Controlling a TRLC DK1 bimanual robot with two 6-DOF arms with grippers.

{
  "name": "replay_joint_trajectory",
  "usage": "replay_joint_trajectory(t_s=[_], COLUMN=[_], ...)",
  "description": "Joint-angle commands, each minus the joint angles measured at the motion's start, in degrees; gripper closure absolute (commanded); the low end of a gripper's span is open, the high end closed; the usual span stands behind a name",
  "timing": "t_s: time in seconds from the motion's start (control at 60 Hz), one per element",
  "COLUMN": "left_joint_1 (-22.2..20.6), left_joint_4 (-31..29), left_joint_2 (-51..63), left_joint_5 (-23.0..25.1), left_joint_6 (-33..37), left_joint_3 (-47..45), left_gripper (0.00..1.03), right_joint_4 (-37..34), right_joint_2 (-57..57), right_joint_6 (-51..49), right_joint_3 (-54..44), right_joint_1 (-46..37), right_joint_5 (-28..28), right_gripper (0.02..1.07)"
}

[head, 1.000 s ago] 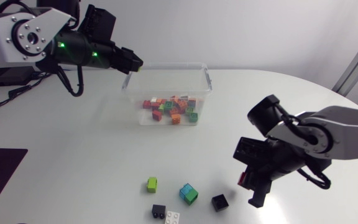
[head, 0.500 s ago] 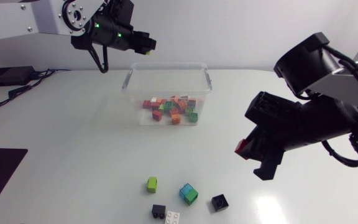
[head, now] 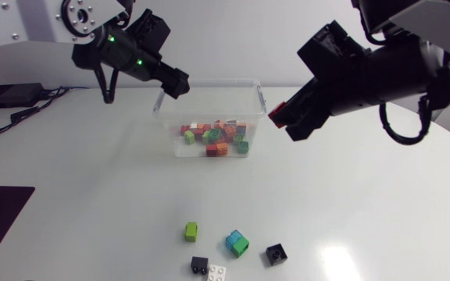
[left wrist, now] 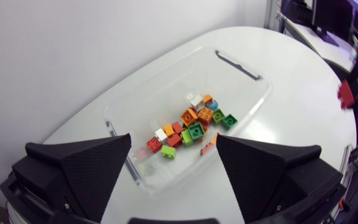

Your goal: Place the duplo bricks in the container

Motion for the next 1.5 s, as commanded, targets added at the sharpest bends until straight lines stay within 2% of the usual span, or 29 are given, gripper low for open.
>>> replay_joint_trajectory(t_s=[0.0,0.183,0.45,0.7,0.983,1.017,1.067,1.083,1.133,1.267,1.483], left_joint_1=[-0.99,-1.08,-4.07,-6.44,-9.96,-10.4,-11.37,-11.63,-12.68,-14.7,-18.13], left_joint_4=[-1.41,-3.52,-5.72,-7.21,-12.13,-12.13,-12.22,-12.22,-12.22,-12.13,-12.13], left_joint_2=[-5.36,-11.87,-14.07,-14.77,-13.01,-12.84,-11.78,-11.52,-10.46,-9.14,-9.06], left_joint_5=[0.04,2.94,3.2,3.03,-1.98,-2.33,-2.51,-2.68,-3.48,-4.09,-4.35], left_joint_6=[7.96,19.65,26.95,30.38,30.55,30.55,30.38,30.2,30.02,30.11,30.46], left_joint_3=[-8.53,-23.29,-33.75,-37.62,-34.81,-34.81,-34.45,-34.28,-33.84,-32.43,-31.64], left_gripper=[0.05,0.05,0.05,0.05,0.05,0.05,0.05,0.05,0.05,0.05,0.05], right_joint_4=[2.05,5.92,12.78,19.37,23.5,24.11,24.47,24.47,24.11,23.15,20.07], right_joint_2=[3.39,8.49,15.69,21.93,30.64,31.51,33.36,34.06,35.47,34.94,27.47], right_joint_6=[2.36,4.65,8.34,11.15,13.35,13.35,13.35,13.35,13.26,13.08,11.06], right_joint_3=[2.69,7.26,12.89,17.19,23.79,24.31,25.72,26.51,28.09,29.24,24.67], right_joint_1=[-0.42,-0.24,-0.42,-1.65,-1.47,-1.3,-1.12,-1.12,-1.03,-1.21,-1.91], right_joint_5=[-0.3,-0.39,-0.39,-0.39,1.63,2.6,4.01,4.36,4.71,5.06,4.97], right_gripper=[0.77,0.77,0.77,0.77,0.75,0.7,0.42,0.28,0.06,0.06,0.06])
